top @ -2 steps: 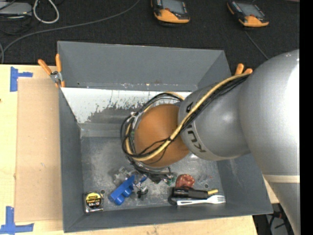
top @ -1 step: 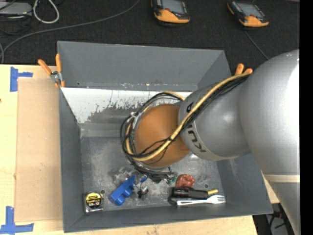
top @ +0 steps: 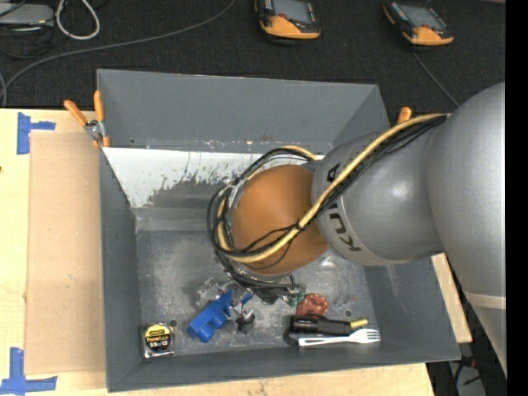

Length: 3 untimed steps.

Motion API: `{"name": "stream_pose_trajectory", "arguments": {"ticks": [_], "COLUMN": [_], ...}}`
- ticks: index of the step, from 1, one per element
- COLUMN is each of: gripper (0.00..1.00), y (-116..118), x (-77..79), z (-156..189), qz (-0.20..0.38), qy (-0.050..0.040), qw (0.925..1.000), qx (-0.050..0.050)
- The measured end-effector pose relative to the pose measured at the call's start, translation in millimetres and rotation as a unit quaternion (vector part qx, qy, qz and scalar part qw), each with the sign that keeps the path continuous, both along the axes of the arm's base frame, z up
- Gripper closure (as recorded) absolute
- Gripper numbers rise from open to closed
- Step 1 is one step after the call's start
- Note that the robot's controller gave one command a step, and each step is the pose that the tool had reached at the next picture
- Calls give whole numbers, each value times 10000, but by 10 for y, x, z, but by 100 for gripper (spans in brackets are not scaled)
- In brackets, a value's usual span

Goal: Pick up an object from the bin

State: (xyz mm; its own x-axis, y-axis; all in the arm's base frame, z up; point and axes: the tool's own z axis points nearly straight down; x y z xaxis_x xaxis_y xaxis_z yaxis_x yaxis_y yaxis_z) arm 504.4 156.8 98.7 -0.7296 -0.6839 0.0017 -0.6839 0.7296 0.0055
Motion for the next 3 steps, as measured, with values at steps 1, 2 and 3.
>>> {"name": "stream_pose_trajectory", "arguments": {"ticks": [1,2,3], "gripper": [100,100,100], "y": [4,7,7], "x": [16,12,-2], "z": [200,301,726], "qz": [-2,-13,-20], "qy": [-29,-21,9], "qw": [10000,10000,10000], "qx": [8,9,5]}}
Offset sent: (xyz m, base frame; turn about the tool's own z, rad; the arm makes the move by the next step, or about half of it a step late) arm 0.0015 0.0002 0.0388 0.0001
